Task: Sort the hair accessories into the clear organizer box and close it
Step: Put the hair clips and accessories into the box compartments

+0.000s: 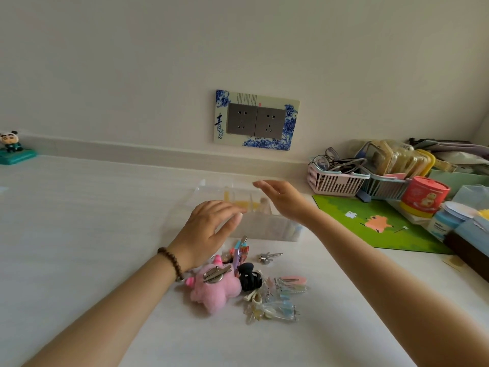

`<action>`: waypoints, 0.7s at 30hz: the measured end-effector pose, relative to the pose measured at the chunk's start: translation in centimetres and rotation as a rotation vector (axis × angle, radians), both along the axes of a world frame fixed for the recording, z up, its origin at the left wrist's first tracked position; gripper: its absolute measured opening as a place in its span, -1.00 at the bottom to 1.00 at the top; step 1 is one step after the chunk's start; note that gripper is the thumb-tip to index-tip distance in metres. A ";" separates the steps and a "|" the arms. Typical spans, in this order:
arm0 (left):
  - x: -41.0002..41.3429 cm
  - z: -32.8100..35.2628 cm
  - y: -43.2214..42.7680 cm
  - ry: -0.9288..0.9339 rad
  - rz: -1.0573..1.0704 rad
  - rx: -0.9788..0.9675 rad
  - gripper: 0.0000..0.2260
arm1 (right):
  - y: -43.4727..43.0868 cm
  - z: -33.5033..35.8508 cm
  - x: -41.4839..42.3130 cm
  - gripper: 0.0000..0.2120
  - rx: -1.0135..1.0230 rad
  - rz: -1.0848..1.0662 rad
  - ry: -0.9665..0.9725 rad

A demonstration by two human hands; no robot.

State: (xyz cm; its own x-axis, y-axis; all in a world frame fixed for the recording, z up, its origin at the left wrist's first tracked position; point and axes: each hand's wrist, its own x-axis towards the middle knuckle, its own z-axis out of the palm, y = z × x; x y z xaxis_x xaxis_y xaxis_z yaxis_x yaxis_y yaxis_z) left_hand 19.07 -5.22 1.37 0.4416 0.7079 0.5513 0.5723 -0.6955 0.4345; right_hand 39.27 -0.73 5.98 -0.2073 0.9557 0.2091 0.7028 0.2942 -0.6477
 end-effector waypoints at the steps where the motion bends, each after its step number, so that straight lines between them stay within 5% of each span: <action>1: 0.0 0.0 0.0 -0.001 -0.001 0.004 -0.41 | -0.2 0.0 0.3 -0.60 0.034 -0.010 -0.030; 6: -0.2 -0.1 0.3 -0.017 -0.006 -0.007 -0.48 | -3.6 0.9 1.5 -0.75 0.241 0.031 -0.024; 12: -0.1 -0.1 0.3 -0.020 -0.009 0.010 -0.46 | -7.8 -1.1 2.6 -0.83 -0.011 0.276 -0.187; 17: 0.0 0.0 0.1 -0.027 -0.005 0.013 -0.46 | -7.1 -3.8 2.7 -0.73 -0.020 0.253 -0.205; 21: 0.0 0.1 0.0 -0.032 -0.005 0.014 -0.46 | -7.0 -4.6 2.4 -0.83 -0.007 0.248 -0.158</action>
State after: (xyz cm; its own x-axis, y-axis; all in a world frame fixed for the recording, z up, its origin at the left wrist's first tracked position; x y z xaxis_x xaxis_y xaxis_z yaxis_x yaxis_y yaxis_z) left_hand 19.09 -5.18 1.42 0.4273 0.6978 0.5748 0.5546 -0.7045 0.4429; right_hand 41.65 -7.71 1.41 -0.4641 0.8732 0.1487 0.7026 0.4651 -0.5385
